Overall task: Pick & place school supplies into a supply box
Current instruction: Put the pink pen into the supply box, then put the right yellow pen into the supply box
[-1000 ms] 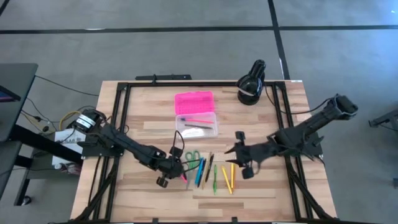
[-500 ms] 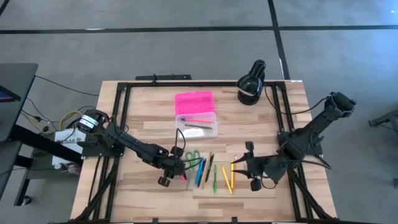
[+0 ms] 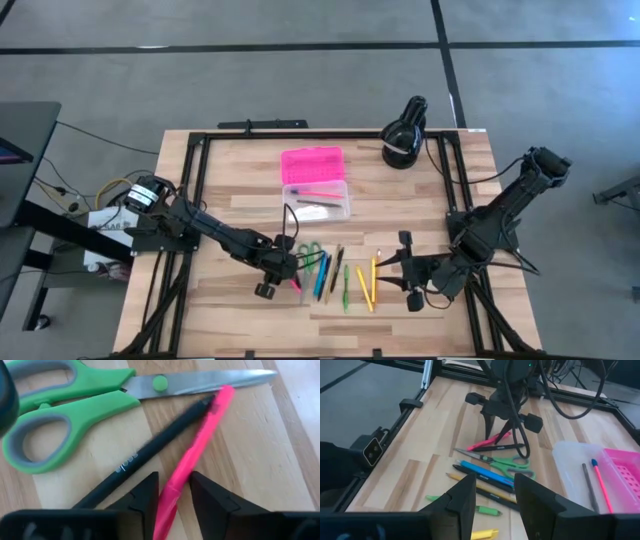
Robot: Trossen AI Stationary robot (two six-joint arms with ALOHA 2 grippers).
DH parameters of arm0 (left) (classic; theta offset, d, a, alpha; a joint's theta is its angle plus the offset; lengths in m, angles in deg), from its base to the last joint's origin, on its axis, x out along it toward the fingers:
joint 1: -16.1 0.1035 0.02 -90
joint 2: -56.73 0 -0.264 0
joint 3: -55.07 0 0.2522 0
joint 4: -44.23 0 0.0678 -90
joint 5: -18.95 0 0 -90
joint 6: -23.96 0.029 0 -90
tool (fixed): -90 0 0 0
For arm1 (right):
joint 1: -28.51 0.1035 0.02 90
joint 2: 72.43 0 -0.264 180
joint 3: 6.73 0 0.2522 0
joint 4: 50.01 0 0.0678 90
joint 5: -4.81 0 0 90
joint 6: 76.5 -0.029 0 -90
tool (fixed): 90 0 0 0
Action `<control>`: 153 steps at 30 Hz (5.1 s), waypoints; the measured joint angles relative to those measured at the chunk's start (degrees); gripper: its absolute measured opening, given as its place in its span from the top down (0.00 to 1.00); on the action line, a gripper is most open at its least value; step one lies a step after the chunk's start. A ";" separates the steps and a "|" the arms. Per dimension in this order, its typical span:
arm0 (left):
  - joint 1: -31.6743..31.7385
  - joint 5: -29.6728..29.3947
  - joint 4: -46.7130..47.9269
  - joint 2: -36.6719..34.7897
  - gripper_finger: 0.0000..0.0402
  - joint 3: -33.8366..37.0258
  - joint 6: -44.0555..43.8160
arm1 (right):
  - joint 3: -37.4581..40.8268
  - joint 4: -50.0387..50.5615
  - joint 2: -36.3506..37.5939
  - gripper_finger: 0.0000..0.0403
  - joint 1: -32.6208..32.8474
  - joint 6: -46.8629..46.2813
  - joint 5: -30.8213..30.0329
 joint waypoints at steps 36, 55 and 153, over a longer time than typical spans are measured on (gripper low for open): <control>-4.22 -3.62 21.52 0.46 0.96 -10.19 -4.03 | 1.51 0.30 -0.04 0.68 -0.14 -1.12 -1.69; 3.20 -35.88 29.88 0.18 0.94 -23.38 0.39 | 1.53 0.70 -0.04 0.68 -0.14 -1.12 -1.67; -12.81 -42.05 18.98 0.15 0.65 -21.20 -9.65 | -0.24 10.56 -26.97 0.68 -9.33 -57.74 15.44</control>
